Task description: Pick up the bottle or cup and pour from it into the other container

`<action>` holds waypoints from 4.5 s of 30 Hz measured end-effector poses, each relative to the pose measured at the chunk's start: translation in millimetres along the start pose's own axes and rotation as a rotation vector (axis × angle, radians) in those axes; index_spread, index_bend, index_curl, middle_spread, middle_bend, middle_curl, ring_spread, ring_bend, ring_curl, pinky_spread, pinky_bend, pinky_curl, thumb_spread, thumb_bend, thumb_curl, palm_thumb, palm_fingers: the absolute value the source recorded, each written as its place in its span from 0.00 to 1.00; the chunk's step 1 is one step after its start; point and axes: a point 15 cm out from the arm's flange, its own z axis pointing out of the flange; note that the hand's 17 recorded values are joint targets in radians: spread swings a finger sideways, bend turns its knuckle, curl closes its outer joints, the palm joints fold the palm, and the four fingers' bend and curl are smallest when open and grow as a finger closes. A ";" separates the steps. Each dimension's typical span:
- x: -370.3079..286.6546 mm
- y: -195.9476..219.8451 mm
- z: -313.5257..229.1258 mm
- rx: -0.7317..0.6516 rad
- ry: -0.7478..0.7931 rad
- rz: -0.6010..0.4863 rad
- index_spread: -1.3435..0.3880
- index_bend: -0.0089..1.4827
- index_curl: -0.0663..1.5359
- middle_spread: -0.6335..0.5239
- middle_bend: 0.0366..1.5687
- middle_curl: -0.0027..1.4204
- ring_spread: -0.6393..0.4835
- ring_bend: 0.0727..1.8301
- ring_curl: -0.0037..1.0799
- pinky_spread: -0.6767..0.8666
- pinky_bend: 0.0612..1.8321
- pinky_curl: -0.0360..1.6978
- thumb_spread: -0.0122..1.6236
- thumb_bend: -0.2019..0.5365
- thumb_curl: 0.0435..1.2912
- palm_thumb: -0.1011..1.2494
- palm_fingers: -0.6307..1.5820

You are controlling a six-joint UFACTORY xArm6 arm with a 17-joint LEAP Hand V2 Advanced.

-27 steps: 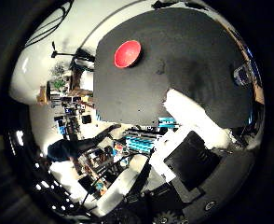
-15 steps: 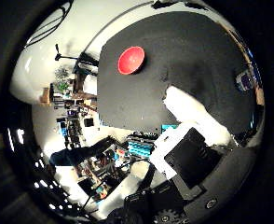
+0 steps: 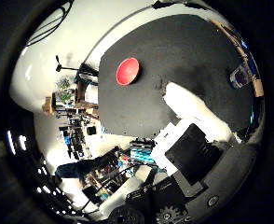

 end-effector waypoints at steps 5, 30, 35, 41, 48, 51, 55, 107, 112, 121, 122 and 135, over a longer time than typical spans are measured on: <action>12.8 -3.7 -13.3 0.072 -0.061 0.060 0.54 0.12 0.25 0.42 0.15 0.27 0.60 0.16 0.19 0.73 0.29 0.02 0.67 0.25 0.27 0.68 0.50; 156.8 6.1 -47.4 0.435 -0.264 0.308 0.58 0.12 0.25 0.49 0.13 0.26 0.64 0.20 0.17 0.74 0.36 0.02 0.66 0.24 0.28 0.55 0.47; 180.8 11.4 -31.4 0.446 -0.311 0.338 0.60 0.10 0.23 0.51 0.14 0.27 0.65 0.23 0.18 0.73 0.40 0.02 0.66 0.24 0.27 0.53 0.43; 202.4 11.3 0.0 0.438 -0.385 0.362 0.63 0.10 0.20 0.56 0.15 0.27 0.69 0.25 0.19 0.73 0.47 0.02 0.67 0.24 0.26 0.50 0.38; 235.9 16.6 32.1 0.459 -0.469 0.417 0.63 0.11 0.21 0.58 0.17 0.27 0.71 0.26 0.20 0.72 0.49 0.02 0.67 0.24 0.26 0.50 0.36; 248.3 17.8 43.4 0.455 -0.488 0.427 0.63 0.12 0.21 0.58 0.18 0.27 0.71 0.25 0.20 0.73 0.47 0.02 0.67 0.24 0.26 0.49 0.35; 264.2 16.5 60.1 0.441 -0.518 0.441 0.64 0.11 0.22 0.58 0.19 0.26 0.72 0.25 0.19 0.73 0.46 0.02 0.67 0.24 0.25 0.49 0.35; 308.8 -6.8 200.1 0.354 -0.643 0.459 0.65 0.11 0.21 0.58 0.18 0.25 0.70 0.25 0.22 0.71 0.42 0.02 0.65 0.24 0.23 0.48 0.36; 301.2 -19.5 199.7 0.364 -0.658 0.445 0.65 0.11 0.21 0.58 0.18 0.25 0.69 0.26 0.22 0.71 0.42 0.02 0.65 0.24 0.23 0.49 0.36; 281.5 -42.4 204.6 0.350 -0.680 0.407 0.66 0.12 0.22 0.57 0.19 0.25 0.67 0.30 0.22 0.70 0.43 0.02 0.64 0.24 0.23 0.49 0.38; 280.0 -45.6 205.4 0.349 -0.676 0.403 0.66 0.12 0.22 0.56 0.19 0.25 0.66 0.30 0.22 0.70 0.43 0.02 0.64 0.24 0.23 0.49 0.39; 259.6 -62.5 215.8 0.324 -0.682 0.356 0.64 0.14 0.25 0.44 0.34 0.32 0.47 0.48 0.28 0.44 0.48 0.01 0.64 0.26 0.28 0.62 0.62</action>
